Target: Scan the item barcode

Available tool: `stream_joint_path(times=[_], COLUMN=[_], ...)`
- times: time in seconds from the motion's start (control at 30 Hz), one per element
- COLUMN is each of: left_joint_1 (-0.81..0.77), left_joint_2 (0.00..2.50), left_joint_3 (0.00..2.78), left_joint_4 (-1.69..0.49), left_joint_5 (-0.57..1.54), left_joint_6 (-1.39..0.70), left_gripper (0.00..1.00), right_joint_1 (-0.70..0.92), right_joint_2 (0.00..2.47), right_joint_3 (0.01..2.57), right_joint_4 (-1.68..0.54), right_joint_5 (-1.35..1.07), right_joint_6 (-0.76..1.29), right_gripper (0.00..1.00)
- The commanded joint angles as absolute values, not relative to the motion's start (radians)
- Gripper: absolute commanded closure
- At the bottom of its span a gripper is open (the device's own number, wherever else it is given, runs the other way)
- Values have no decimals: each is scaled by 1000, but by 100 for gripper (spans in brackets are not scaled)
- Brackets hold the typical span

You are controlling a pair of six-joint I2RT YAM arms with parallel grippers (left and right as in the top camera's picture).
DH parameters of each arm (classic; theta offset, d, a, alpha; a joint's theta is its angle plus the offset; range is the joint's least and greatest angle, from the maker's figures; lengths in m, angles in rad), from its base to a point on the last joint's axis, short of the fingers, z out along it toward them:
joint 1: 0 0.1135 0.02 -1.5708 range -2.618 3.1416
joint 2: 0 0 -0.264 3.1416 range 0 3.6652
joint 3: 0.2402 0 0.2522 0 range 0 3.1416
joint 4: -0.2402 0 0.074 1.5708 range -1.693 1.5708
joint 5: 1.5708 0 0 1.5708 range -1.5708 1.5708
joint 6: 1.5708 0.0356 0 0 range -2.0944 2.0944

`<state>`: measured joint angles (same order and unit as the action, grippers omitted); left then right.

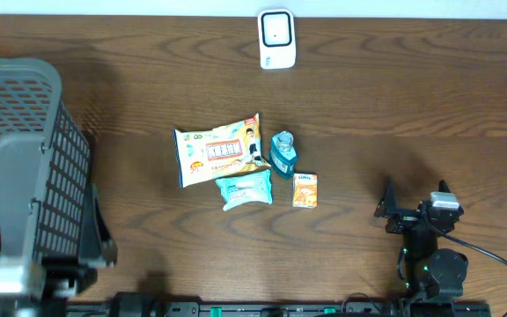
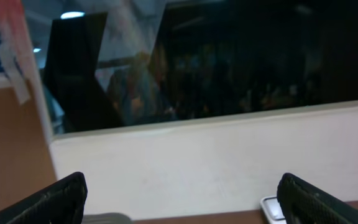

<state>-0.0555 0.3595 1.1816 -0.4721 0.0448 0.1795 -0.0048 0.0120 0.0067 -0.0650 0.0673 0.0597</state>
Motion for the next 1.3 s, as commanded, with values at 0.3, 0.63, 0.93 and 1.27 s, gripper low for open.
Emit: stream_joint_path(times=[0.3,0.63,0.93,1.27], left_joint_1=[-5,-27,-70,-146], left_joint_2=[147,120,30,3], left_joint_3=[1159,1159,1129,1127], left_joint_4=[-554,-559,-560,-560], left_joint_5=[288,288,287,285], left_joint_6=[109,110,110,111], left_gripper=[2,2,2,2], right_joint_1=[2,2,2,2], right_joint_2=[9,9,9,22], right_joint_3=[5,5,5,5], right_joint_4=[-68,-68,-72,-52], right_joint_5=[69,69,-47,-288], right_joint_6=[51,51,172,700], right_gripper=[1,1,1,1])
